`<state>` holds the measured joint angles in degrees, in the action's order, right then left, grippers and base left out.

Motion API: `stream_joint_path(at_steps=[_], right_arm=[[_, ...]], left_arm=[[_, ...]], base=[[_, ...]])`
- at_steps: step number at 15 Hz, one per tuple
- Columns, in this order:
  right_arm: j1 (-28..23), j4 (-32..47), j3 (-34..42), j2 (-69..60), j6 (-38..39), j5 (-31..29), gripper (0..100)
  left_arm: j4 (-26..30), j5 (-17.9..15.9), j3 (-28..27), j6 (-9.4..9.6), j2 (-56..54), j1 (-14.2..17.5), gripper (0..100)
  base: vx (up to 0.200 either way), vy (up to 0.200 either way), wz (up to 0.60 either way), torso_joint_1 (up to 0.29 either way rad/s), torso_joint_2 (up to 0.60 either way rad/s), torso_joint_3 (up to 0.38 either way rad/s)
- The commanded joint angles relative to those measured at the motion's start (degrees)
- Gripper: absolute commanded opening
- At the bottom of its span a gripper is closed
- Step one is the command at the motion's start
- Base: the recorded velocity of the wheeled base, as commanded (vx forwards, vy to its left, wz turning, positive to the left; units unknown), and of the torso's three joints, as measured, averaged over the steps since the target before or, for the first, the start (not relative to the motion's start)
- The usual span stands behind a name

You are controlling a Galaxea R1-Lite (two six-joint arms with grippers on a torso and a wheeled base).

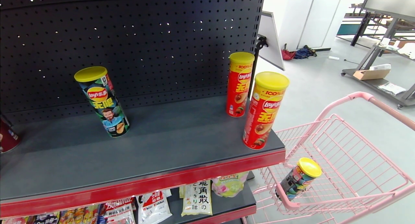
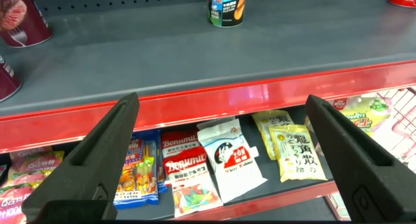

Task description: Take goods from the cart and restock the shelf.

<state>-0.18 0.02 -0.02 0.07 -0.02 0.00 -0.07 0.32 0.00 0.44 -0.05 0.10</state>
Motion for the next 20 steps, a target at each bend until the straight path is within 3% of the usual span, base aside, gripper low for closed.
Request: stream_joint_path(at_steps=[1,6,13,20], right_arm=[[0.01,-0.02,0.02,-0.07,-0.06,0.09,100],[0.01,0.06,0.02,0.01,-0.15,0.18,100],[0.36,0.06,0.02,0.81,-0.15,0.26,100],[0.45,0.15,-0.06,1.51,-0.15,0.18,100]], left_arm=[[-0.01,0.03,0.0,0.0,0.05,-0.01,100],[-0.01,0.12,0.0,0.26,0.05,-0.01,100],[-0.01,0.12,0.0,0.18,0.05,-0.01,100],[-0.01,0.03,0.0,-0.09,0.05,-0.01,100]], base=[[0.0,0.0,0.0,0.0,0.0,0.0],[0.0,0.0,0.0,0.0,0.0,0.0],[0.0,-0.2,0.0,0.004,0.01,0.004],[0.0,0.0,0.0,0.0,0.0,0.0]])
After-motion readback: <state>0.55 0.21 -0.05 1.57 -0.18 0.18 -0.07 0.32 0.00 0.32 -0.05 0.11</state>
